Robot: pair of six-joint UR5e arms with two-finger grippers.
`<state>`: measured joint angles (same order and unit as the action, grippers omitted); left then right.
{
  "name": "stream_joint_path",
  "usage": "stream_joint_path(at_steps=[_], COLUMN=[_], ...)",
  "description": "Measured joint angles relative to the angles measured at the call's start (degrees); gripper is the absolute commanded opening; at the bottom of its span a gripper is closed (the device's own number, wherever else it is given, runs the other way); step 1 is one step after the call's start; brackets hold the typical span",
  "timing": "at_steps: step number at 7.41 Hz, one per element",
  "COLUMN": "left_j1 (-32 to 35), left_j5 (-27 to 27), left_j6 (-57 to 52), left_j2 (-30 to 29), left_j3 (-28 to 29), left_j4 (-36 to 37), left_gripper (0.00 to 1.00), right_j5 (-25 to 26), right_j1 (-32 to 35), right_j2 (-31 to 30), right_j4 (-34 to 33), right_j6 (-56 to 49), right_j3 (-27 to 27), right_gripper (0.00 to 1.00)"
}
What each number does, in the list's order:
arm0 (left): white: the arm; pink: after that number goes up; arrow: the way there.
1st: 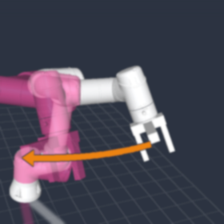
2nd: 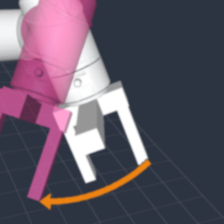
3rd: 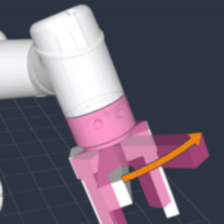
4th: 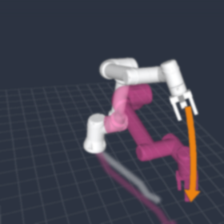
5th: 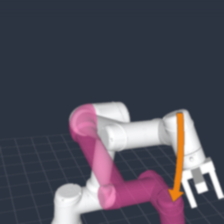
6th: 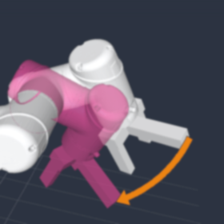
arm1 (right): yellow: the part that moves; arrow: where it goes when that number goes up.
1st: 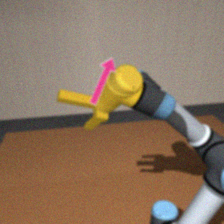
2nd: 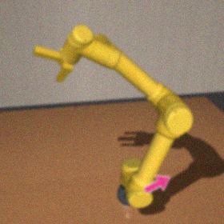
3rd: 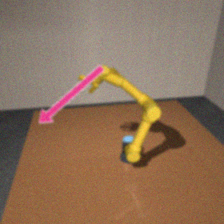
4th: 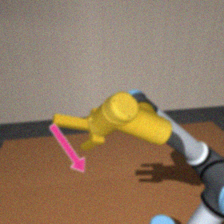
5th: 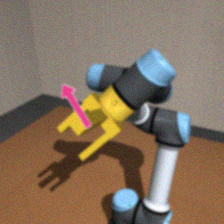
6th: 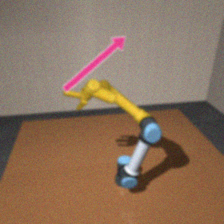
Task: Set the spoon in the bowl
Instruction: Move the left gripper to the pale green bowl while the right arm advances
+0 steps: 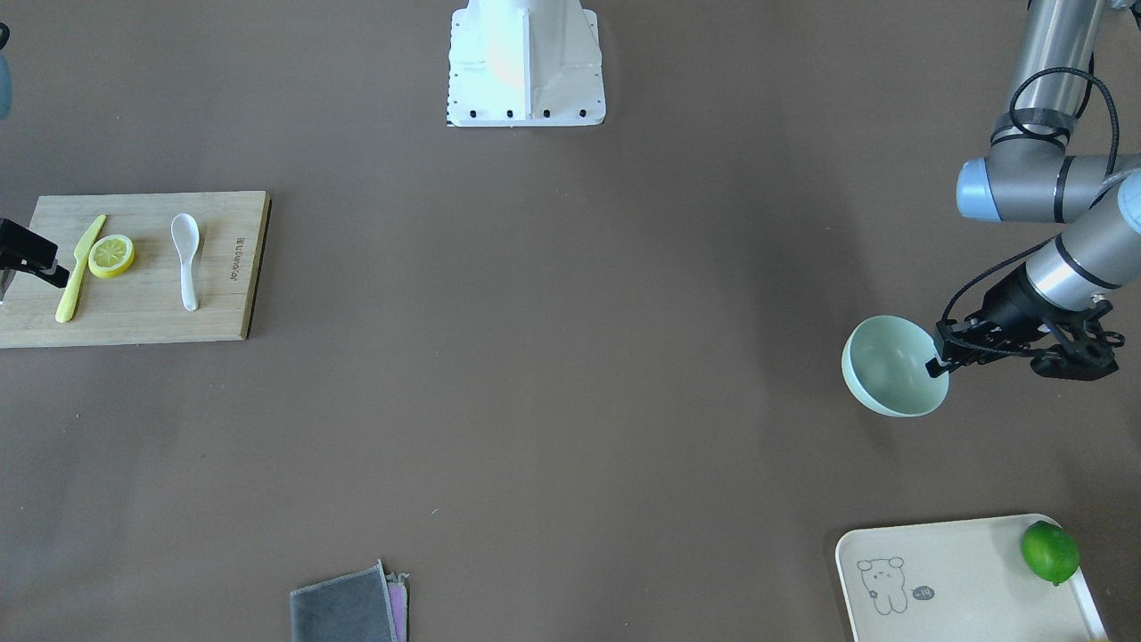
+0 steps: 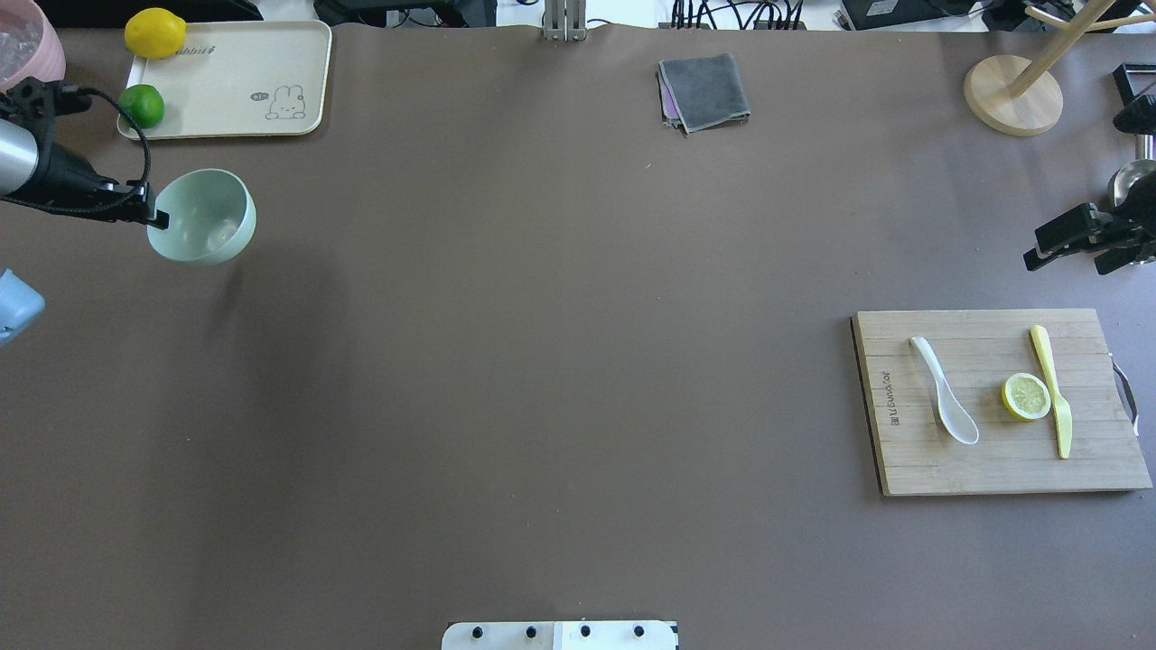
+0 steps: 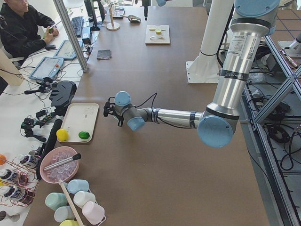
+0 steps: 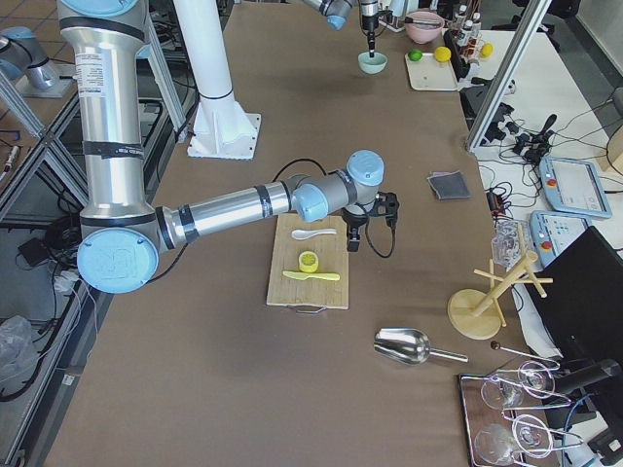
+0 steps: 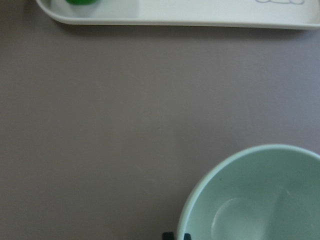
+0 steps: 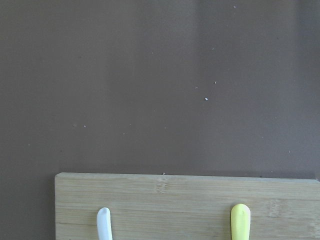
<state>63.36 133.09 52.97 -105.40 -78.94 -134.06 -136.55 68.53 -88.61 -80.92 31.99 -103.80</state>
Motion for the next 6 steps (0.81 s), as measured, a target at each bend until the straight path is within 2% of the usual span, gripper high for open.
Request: stream_joint_path(at_steps=[1,2,4,6], left_j1=[0.7,-0.1,-7.4,-15.7], left_j5=[1.8,1.0,-7.0,-16.1], left_j6=[3.9,8.4,18.3,25.6], left_j2=[-3.0,-6.5,-13.4,-18.0], left_j3=[-2.1,-4.0,-7.4,-9.8], left_j4=[3.8,7.7,15.6,21.2], left_gripper=[0.00,0.00,0.00,0.00], right_j5=[0.0,0.3,2.2,6.5], right_j1=[-0.2,-0.8,-3.5,-8.6], right_j2=[0.0,-0.1,-0.1,-0.1], right_j4=[0.0,0.0,0.5,4.0], right_j6=[0.8,1.8,4.9,8.8], right_j3=[-0.3,-0.9,-2.1,-2.7], right_gripper=[1.00,1.00,1.00,1.00])
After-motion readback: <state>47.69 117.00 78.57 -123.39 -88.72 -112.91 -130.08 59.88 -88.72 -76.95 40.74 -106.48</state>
